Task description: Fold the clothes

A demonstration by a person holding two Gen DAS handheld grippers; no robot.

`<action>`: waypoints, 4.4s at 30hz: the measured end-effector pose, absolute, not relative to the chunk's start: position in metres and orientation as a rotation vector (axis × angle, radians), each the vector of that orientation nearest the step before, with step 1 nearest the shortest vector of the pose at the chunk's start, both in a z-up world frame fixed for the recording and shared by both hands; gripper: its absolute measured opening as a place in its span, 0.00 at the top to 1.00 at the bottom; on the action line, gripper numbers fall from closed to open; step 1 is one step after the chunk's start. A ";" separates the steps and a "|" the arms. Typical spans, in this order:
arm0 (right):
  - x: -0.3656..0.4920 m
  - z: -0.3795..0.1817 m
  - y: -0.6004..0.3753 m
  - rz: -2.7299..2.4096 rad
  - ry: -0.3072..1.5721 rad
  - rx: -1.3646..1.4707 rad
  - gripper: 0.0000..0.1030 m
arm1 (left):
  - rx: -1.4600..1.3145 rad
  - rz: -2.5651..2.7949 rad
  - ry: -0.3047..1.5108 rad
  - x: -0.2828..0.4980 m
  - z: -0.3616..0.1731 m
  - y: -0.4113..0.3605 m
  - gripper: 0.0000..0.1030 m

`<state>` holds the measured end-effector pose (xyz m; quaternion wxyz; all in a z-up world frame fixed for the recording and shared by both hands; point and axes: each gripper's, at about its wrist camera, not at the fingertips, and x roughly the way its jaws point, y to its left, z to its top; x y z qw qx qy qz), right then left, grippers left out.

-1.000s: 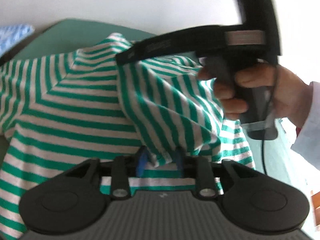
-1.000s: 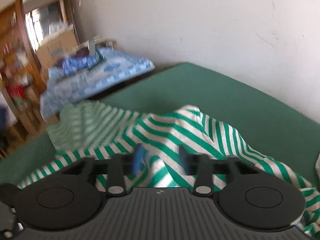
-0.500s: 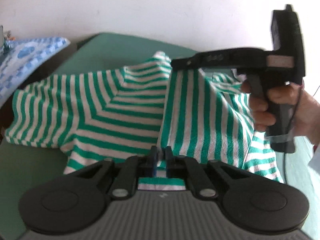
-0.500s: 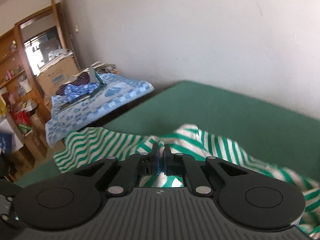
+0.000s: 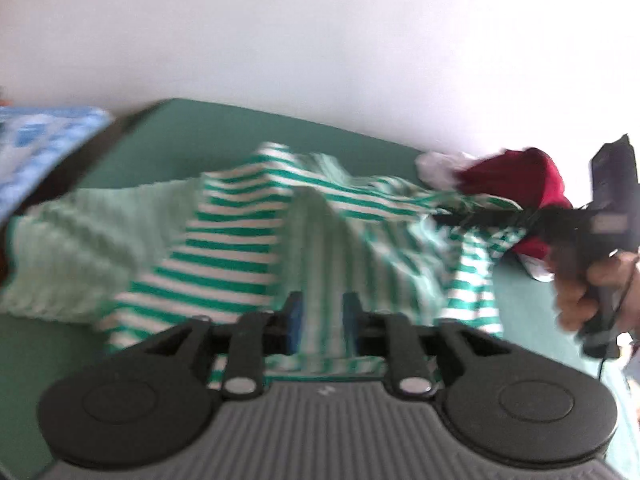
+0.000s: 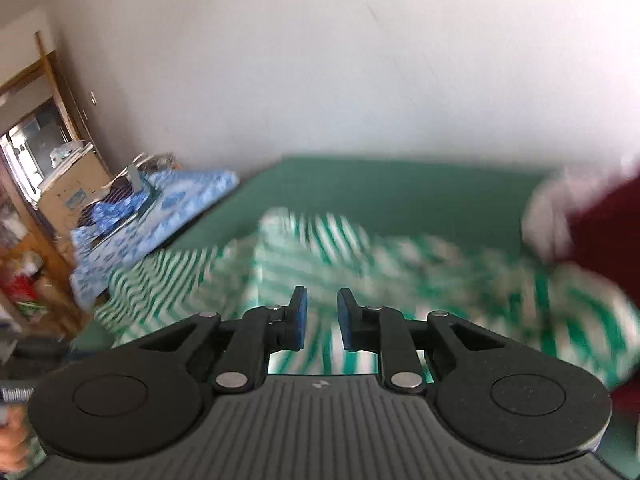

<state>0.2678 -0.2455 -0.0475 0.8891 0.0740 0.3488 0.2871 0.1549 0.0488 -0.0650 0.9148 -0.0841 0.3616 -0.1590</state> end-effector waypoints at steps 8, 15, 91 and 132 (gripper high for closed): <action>0.289 -0.086 -0.292 0.294 0.702 0.190 1.00 | -0.061 -0.266 0.815 0.167 -0.099 0.018 0.74; 0.262 -0.071 -0.279 0.480 0.730 0.257 0.87 | -0.077 -0.266 0.846 0.161 -0.099 0.029 0.73; -0.031 -0.063 -0.146 0.811 0.920 0.082 0.63 | -0.019 -0.216 1.153 -0.115 -0.097 0.199 0.77; 0.308 -0.021 0.128 0.639 0.882 -0.180 0.60 | -0.409 0.101 0.794 0.156 -0.104 0.271 0.29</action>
